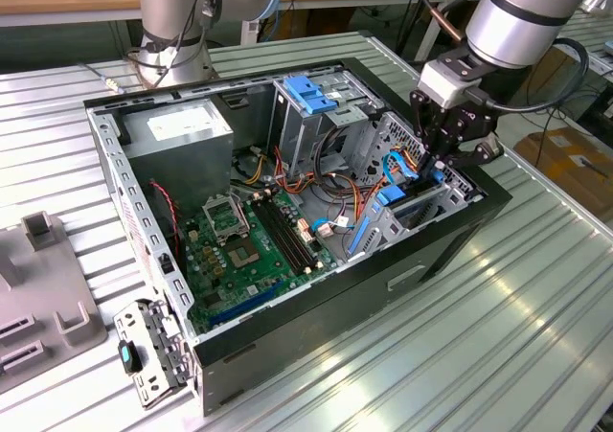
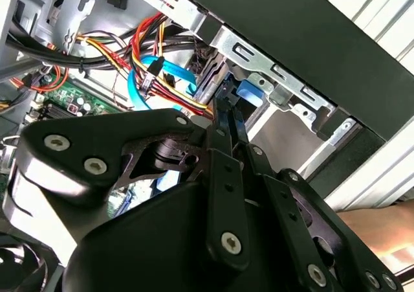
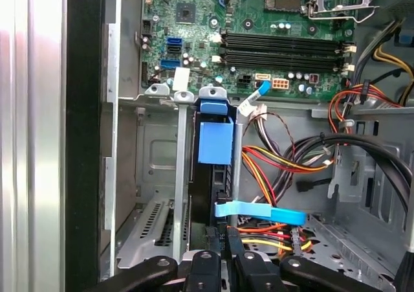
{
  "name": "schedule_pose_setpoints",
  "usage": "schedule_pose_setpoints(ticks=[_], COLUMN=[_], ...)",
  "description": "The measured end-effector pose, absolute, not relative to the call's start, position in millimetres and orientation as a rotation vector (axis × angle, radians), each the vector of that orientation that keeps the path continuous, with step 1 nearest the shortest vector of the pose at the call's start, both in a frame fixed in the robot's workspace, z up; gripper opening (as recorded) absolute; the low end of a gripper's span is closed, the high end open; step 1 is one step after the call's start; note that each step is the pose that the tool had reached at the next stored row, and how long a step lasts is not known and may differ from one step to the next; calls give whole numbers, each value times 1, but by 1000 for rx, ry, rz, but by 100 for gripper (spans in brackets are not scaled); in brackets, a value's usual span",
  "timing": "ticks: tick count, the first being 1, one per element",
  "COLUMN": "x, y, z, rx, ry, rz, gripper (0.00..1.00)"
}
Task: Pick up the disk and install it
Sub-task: 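Insert the second disk wire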
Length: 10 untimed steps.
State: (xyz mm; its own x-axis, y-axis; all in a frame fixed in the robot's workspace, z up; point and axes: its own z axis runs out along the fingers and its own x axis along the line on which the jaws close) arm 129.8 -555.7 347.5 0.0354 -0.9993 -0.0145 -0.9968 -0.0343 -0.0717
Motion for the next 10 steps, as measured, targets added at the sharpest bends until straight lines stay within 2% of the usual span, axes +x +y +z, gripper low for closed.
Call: schedule_pose_setpoints(ticks=[10], x=[129], y=[-556], z=[348], rx=[-2180], ry=[2176], rz=[-63], gripper=[16])
